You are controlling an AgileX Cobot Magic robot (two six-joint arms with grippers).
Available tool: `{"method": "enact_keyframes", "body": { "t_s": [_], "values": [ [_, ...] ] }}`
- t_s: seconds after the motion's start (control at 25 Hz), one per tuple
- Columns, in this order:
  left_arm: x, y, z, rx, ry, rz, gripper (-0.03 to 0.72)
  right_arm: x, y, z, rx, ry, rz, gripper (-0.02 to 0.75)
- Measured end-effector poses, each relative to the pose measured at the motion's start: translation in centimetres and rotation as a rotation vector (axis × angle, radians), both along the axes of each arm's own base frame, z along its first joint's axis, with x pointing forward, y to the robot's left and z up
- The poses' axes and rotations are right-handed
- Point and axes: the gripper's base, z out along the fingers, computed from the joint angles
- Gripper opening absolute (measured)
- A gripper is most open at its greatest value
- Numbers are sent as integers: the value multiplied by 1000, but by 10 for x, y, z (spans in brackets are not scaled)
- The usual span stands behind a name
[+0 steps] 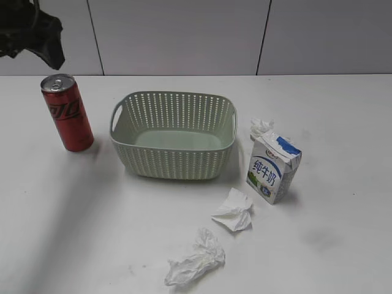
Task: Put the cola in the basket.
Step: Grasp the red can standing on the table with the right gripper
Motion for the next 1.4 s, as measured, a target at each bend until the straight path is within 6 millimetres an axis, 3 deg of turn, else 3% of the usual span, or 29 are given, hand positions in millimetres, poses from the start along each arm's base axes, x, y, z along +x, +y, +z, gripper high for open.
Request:
{"method": "enact_keyframes", "body": {
  "t_s": [0.24, 0.52, 1.2, 1.4],
  "values": [
    [27, -6, -27, 22, 27, -1, 636, 0, 0, 0, 0, 0, 0, 588],
    [44, -10, -55, 28, 41, 0, 636, 0, 0, 0, 0, 0, 0, 588],
    [60, -11, -103, 60, 129, 4, 638, 0, 0, 0, 0, 0, 0, 588],
    [60, -11, -106, 64, 143, 4, 568, 0, 0, 0, 0, 0, 0, 588]
  ]
}}
